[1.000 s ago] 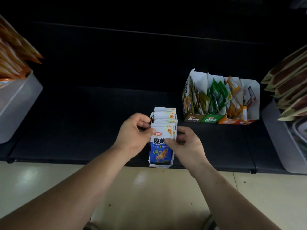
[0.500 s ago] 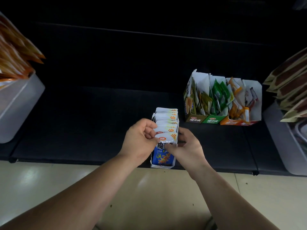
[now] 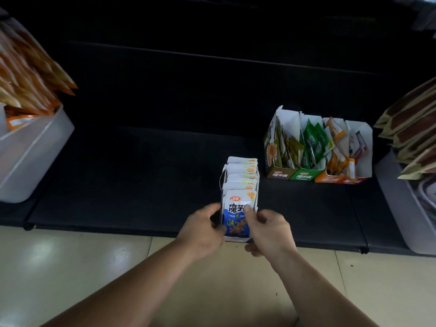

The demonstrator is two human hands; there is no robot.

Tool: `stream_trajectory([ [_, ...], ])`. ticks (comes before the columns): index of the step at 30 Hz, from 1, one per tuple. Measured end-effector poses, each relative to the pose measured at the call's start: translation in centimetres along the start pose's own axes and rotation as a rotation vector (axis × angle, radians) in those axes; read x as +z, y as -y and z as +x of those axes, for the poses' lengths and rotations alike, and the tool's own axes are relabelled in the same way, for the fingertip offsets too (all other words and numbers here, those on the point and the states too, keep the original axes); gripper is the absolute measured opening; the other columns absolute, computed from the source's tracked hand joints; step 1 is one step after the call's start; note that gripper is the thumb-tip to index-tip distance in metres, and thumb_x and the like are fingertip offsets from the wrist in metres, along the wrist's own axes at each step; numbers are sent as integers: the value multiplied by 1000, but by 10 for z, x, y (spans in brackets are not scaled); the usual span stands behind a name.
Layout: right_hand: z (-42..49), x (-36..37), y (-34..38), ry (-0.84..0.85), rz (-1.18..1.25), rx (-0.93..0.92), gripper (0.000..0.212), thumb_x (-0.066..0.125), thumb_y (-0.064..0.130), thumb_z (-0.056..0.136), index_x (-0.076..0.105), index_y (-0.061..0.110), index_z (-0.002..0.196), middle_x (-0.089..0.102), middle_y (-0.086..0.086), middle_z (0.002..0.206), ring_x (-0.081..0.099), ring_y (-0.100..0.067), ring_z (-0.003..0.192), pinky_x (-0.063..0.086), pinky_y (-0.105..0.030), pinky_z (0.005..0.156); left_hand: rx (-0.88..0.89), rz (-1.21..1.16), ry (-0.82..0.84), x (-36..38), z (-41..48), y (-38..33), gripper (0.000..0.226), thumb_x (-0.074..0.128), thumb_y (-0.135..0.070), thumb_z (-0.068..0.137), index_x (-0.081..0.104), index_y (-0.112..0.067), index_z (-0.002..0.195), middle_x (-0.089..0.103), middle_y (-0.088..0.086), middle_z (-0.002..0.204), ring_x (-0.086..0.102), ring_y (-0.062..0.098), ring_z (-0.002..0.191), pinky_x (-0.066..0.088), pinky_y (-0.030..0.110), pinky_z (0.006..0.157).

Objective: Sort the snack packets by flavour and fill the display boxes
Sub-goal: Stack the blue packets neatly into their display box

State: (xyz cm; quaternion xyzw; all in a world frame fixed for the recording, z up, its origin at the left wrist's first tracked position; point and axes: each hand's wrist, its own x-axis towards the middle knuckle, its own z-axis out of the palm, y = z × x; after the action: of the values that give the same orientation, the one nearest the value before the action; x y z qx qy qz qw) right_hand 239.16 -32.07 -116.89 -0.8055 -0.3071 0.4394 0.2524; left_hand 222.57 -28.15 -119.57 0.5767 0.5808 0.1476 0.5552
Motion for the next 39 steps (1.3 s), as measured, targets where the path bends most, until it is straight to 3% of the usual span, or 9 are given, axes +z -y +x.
stream_trajectory([
  [5, 16, 10, 0, -103, 31, -119, 49, 63, 70, 82, 62, 21, 82, 73, 2, 78, 74, -22, 72, 63, -51, 65, -19, -124, -36, 0, 23, 2, 50, 63, -9, 98, 58, -36, 140, 76, -1, 81, 76, 13, 70, 64, 37, 71],
  [8, 28, 6, 14, -95, -3, -217, 20, 70, 47, 93, 63, 29, 102, 73, 8, 87, 70, -8, 79, 61, -36, 71, 23, -109, -114, -4, 47, -6, 53, 67, -9, 94, 59, -37, 138, 76, 1, 74, 75, 15, 68, 64, 44, 77],
  [11, 41, 0, 29, -40, -88, -351, 42, 72, 32, 95, 53, 37, 132, 70, 17, 96, 67, 2, 85, 53, -16, 72, 110, -116, -147, -5, 61, -16, 57, 75, -11, 89, 61, -40, 135, 77, -9, 79, 72, 4, 73, 59, 25, 71],
  [16, 76, 0, 39, 25, -343, -473, 76, 68, 27, 93, 31, 39, 158, 66, 5, 122, 66, -11, 105, 55, -28, 88, 291, -50, -195, 0, 84, -24, 58, 78, -16, 88, 59, -43, 136, 76, -20, 98, 72, -1, 86, 59, 24, 80],
  [21, 100, -15, 51, 127, -286, -371, 88, 68, 31, 94, 13, 53, 160, 69, 11, 113, 66, -6, 96, 48, -18, 75, 311, 165, -285, -6, 109, -38, 50, 73, -22, 92, 57, -35, 138, 72, -14, 89, 69, 4, 77, 51, 19, 63],
  [25, 110, -23, 63, 160, -312, -360, 95, 69, 31, 94, 5, 58, 159, 69, 13, 120, 68, -7, 103, 58, -29, 87, 242, 286, -336, -15, 127, -53, 44, 73, -32, 91, 55, -35, 132, 71, -9, 87, 69, 14, 77, 51, 29, 59],
  [31, 100, -38, 78, 128, -441, -402, 80, 66, 30, 96, 19, 55, 156, 60, 12, 112, 64, -11, 99, 57, -30, 83, 220, 257, -350, -10, 143, -60, 41, 70, -26, 94, 57, -31, 133, 73, -5, 92, 70, 14, 80, 58, 32, 64],
  [36, 90, -65, 80, 141, -526, -330, 75, 67, 40, 97, 28, 38, 160, 57, 0, 146, 57, -15, 130, 49, -31, 105, 182, 257, -306, -12, 146, -66, 49, 64, -23, 98, 54, -38, 144, 75, -5, 106, 69, 15, 88, 50, 25, 63],
  [39, 89, -76, 73, 98, -497, -334, 64, 66, 41, 97, 40, 36, 155, 64, 4, 134, 61, -12, 117, 51, -27, 94, 156, 258, -317, -13, 144, -65, 50, 60, -22, 100, 52, -41, 146, 75, -4, 105, 67, 13, 83, 49, 25, 60],
])
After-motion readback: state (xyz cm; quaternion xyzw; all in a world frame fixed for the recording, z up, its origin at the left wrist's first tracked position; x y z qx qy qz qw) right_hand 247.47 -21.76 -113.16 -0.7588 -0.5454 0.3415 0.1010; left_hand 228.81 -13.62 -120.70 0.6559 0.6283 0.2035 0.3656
